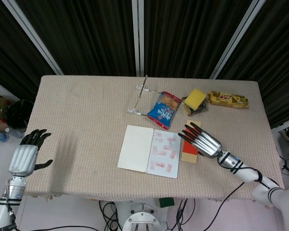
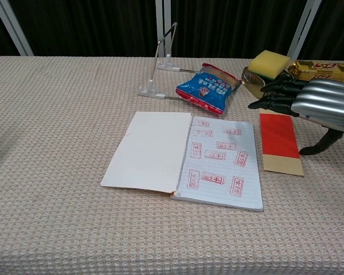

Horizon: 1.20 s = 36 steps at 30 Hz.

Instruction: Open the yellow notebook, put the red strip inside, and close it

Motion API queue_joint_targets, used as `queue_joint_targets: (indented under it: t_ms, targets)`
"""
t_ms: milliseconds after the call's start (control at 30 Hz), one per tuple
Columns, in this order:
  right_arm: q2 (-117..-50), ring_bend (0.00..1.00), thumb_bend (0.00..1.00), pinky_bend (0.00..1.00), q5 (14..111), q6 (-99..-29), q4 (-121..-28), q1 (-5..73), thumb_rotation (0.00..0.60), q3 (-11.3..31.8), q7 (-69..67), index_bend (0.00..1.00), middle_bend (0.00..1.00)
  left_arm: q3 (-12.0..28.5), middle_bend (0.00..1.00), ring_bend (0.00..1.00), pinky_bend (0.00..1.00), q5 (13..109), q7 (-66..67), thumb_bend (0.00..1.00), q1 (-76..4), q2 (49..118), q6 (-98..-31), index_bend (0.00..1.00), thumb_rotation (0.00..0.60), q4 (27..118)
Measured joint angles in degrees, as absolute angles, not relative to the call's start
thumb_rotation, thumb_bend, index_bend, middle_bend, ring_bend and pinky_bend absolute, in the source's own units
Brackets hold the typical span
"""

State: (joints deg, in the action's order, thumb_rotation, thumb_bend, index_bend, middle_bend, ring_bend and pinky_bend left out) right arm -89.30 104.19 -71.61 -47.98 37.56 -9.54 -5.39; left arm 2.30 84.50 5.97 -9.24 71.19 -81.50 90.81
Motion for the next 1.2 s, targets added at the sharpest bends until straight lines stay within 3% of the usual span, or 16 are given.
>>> queue_joint_targets:
  t_ms: [333,500,767,1200]
  targets:
    - [-81.8,0.02,0.04,0.11,101.4,-56.3,-60.2,43.3,0.6,-8.8,1.4,0.07,0.14,2.3,0.13,0.11,0.2,84.4,6.2,0.05,-9.5,71.6,-81.0,0.19,0.6,90.9]
    - [-82.1,0.02,0.15,0.11,100.5,-53.4,-60.5,44.7,0.6,-8.2,1.5,0.1,0.11,2.2,0.13,0.11,0.2,84.3,6.2,0.05,-9.3,71.3,-81.1,0.19,0.6,91.0]
    - [-81.9,0.02,0.23,0.11,99.1,-49.7,-61.8,46.2,0.6,-7.7,2.4,0.17,0.1,2.1,0.13,0.11,0.2,84.0,6.1,0.05,-9.2,71.4,-80.8,0.19,0.6,90.9]
    - [-83.4,0.01,0.25,0.11,98.3,-49.0,-60.3,46.1,0.6,-7.5,3.1,0.26,0.12,2.1,0.13,0.11,0.2,84.0,5.6,0.05,-9.3,71.7,-80.6,0.19,0.6,90.4]
